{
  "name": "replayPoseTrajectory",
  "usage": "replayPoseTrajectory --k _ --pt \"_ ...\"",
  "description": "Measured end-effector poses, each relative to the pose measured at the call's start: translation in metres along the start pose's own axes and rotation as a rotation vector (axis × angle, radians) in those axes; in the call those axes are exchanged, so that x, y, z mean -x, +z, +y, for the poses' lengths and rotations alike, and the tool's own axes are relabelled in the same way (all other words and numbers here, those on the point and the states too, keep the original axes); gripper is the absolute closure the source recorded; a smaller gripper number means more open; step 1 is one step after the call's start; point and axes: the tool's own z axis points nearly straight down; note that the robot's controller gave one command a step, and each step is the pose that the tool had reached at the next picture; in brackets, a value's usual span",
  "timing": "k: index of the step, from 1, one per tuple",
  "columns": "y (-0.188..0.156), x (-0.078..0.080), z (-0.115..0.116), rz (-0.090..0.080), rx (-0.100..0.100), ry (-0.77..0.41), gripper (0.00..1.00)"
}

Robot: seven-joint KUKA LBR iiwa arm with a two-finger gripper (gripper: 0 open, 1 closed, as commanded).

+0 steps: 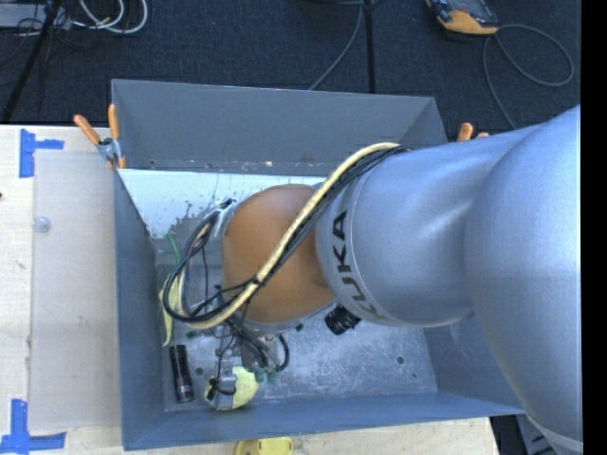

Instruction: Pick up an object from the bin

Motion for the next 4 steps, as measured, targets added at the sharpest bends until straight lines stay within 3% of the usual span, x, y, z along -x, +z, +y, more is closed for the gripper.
replayPoseTrajectory --k 1,2,3,4 --pt "-0.004 0.002 -0.001 -0.007 0.002 0.005 0.00" --pt "0.004 0.016 -0.018 -0.005 0.004 0.107 0.00" --pt "0.003 0.017 -0.046 -0.001 -0.001 0.215 0.00" --pt "0.015 0.025 -0.053 -0.005 0.002 -0.030 0.00"
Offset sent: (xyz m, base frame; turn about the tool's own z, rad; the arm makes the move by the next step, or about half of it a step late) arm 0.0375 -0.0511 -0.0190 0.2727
